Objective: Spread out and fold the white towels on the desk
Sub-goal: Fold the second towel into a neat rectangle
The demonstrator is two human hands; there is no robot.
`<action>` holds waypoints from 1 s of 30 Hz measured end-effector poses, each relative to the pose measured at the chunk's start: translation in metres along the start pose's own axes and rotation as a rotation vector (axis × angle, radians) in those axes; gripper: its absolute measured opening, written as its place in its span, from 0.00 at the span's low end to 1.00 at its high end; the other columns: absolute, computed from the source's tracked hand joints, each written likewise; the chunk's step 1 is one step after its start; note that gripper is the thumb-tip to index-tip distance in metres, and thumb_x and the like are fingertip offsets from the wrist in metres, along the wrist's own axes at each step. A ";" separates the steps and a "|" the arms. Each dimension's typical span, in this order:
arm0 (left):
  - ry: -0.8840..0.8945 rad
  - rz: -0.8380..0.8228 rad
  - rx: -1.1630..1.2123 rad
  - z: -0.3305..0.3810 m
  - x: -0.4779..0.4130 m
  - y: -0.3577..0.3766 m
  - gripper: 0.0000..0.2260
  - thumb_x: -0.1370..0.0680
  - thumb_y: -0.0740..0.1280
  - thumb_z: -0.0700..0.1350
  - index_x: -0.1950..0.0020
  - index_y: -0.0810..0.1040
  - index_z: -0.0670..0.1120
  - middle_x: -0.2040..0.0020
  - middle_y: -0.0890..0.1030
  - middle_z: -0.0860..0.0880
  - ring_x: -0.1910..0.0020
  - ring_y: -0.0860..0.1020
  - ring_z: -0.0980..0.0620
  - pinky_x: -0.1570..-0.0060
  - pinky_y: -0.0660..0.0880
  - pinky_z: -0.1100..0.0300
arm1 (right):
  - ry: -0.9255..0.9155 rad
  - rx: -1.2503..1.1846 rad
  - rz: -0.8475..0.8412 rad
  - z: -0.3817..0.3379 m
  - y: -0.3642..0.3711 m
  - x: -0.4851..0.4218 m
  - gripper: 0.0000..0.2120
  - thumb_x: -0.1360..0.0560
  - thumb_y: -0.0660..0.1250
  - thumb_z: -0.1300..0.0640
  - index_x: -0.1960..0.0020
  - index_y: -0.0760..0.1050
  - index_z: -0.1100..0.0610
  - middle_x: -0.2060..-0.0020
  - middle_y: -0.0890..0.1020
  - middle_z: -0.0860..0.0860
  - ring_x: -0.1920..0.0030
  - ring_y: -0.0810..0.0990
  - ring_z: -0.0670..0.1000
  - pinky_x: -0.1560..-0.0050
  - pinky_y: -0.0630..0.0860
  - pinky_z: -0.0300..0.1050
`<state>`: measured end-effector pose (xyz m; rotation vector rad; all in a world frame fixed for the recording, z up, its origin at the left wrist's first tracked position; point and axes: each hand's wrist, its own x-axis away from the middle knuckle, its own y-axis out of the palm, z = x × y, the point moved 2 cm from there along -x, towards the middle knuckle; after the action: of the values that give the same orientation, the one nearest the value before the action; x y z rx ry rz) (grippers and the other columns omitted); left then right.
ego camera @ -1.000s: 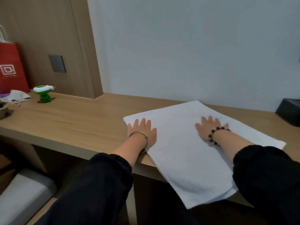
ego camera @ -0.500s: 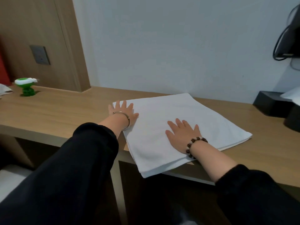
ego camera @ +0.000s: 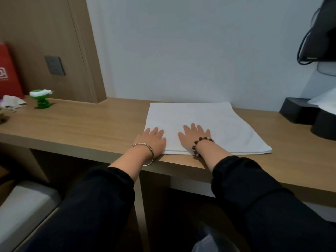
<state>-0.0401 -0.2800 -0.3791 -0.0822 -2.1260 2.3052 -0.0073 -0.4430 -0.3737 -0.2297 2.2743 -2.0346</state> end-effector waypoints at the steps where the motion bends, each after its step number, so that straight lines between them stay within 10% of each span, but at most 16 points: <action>1: 0.006 0.006 -0.015 -0.001 0.000 0.000 0.23 0.18 0.45 0.48 0.23 0.52 0.45 0.22 0.51 0.47 0.25 0.51 0.42 0.29 0.56 0.43 | -0.061 0.003 0.001 0.010 -0.001 0.005 0.28 0.21 0.40 0.41 0.23 0.47 0.49 0.23 0.47 0.51 0.24 0.47 0.55 0.27 0.46 0.62; 8: 0.104 0.134 -0.070 0.002 0.016 -0.006 0.18 0.19 0.47 0.53 0.36 0.69 0.48 0.35 0.70 0.47 0.35 0.65 0.46 0.40 0.67 0.46 | 0.190 0.044 0.056 0.094 -0.011 0.029 0.27 0.20 0.41 0.43 0.24 0.54 0.50 0.24 0.55 0.52 0.26 0.55 0.56 0.29 0.50 0.62; 16: 0.368 0.186 0.297 -0.004 0.039 -0.019 0.13 0.23 0.66 0.52 0.40 0.79 0.50 0.39 0.77 0.51 0.38 0.72 0.53 0.41 0.65 0.62 | -0.334 -0.333 0.187 0.043 -0.018 0.071 0.13 0.24 0.66 0.47 0.42 0.78 0.50 0.40 0.77 0.47 0.38 0.72 0.49 0.39 0.65 0.40; 23: 0.632 0.073 -0.598 0.021 0.040 -0.036 0.10 0.19 0.56 0.42 0.39 0.70 0.44 0.49 0.78 0.45 0.52 0.76 0.45 0.62 0.65 0.58 | -0.266 -0.119 0.149 0.032 -0.028 0.072 0.18 0.25 0.66 0.45 0.39 0.78 0.51 0.40 0.79 0.47 0.40 0.75 0.48 0.40 0.69 0.42; 30: 0.547 0.102 -0.733 0.038 0.041 -0.053 0.07 0.21 0.56 0.39 0.55 0.72 0.44 0.60 0.76 0.47 0.65 0.70 0.49 0.68 0.64 0.59 | -0.253 -0.067 0.171 0.027 -0.029 0.069 0.15 0.25 0.65 0.47 0.42 0.79 0.52 0.46 0.81 0.48 0.47 0.77 0.50 0.49 0.71 0.41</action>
<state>-0.0846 -0.3115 -0.3245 -0.7296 -2.5058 1.1933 -0.0696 -0.4837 -0.3454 -0.2693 2.1297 -1.7406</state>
